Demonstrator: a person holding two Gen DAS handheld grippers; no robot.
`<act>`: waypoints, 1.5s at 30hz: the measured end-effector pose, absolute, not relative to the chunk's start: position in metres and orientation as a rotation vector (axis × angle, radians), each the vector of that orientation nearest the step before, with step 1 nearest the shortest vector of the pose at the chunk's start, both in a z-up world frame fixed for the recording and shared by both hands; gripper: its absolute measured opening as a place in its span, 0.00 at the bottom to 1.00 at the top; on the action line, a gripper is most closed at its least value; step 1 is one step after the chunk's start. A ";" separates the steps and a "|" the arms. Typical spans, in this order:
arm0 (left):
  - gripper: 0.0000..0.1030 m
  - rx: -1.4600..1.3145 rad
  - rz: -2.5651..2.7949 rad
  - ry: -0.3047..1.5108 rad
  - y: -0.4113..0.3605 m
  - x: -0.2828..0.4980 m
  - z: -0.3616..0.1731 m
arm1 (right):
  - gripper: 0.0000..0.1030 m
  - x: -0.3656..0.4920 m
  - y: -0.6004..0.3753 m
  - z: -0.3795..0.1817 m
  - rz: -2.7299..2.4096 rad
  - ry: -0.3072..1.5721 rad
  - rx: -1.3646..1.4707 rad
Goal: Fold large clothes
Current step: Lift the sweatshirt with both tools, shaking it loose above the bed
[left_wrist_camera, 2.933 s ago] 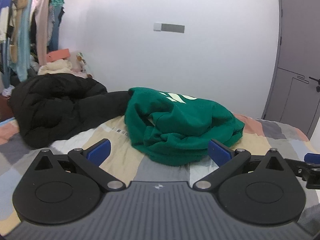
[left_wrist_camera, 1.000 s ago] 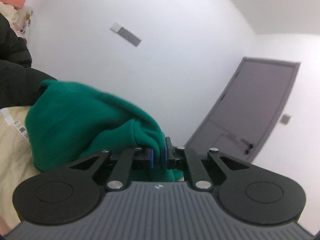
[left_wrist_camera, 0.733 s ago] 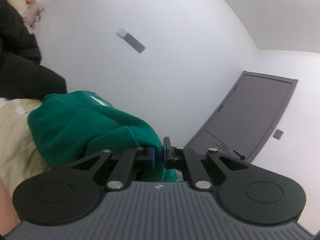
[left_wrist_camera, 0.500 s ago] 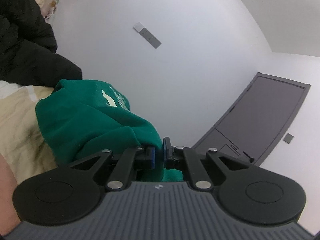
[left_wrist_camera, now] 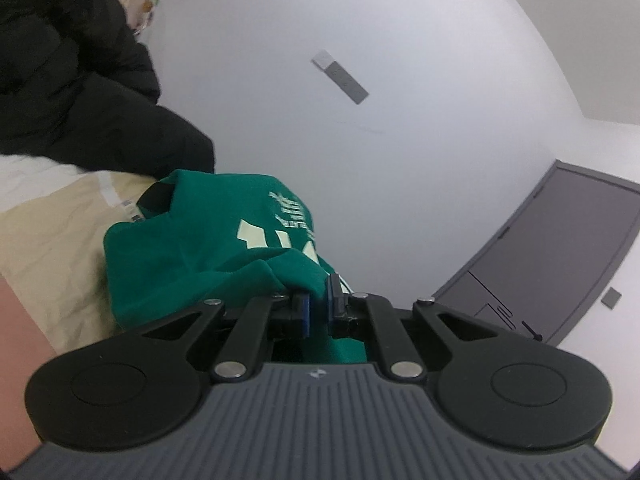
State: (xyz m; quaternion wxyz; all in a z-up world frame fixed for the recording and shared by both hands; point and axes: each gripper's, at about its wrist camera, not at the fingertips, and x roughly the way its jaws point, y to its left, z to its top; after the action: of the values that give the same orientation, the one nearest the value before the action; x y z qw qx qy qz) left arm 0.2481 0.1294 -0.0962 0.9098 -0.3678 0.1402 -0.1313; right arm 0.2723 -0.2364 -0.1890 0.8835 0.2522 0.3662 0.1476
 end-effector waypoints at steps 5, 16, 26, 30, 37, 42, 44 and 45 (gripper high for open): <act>0.09 -0.745 -0.247 0.283 0.134 0.242 -0.097 | 0.15 0.264 -0.226 -0.175 0.361 0.767 0.497; 0.09 -0.796 -0.244 0.296 0.151 0.226 -0.085 | 0.12 0.208 -0.234 -0.096 0.552 0.645 0.448; 0.09 -0.817 -0.138 0.415 0.154 0.221 -0.095 | 0.12 0.171 -0.277 -0.066 0.559 0.658 0.550; 0.09 -0.758 -0.010 0.517 0.147 0.238 -0.118 | 0.12 0.172 -0.283 -0.101 0.427 0.803 0.463; 0.09 -0.704 0.111 0.626 0.146 0.268 -0.158 | 0.13 0.185 -0.304 -0.156 0.256 0.961 0.545; 0.15 -0.729 0.095 0.614 0.149 0.264 -0.163 | 0.18 0.188 -0.303 -0.161 0.277 0.958 0.570; 0.36 -0.793 0.076 0.598 0.154 0.254 -0.159 | 0.32 0.183 -0.306 -0.157 0.274 0.962 0.575; 0.52 -0.816 0.075 0.596 0.155 0.248 -0.157 | 0.41 0.180 -0.308 -0.156 0.271 0.969 0.573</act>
State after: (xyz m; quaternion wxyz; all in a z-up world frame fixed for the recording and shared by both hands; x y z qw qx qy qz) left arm 0.2482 0.1548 -0.1565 0.8744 -0.3908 0.2854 0.0358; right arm 0.1802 -0.3075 -0.1559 0.8370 0.2706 0.4579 0.1283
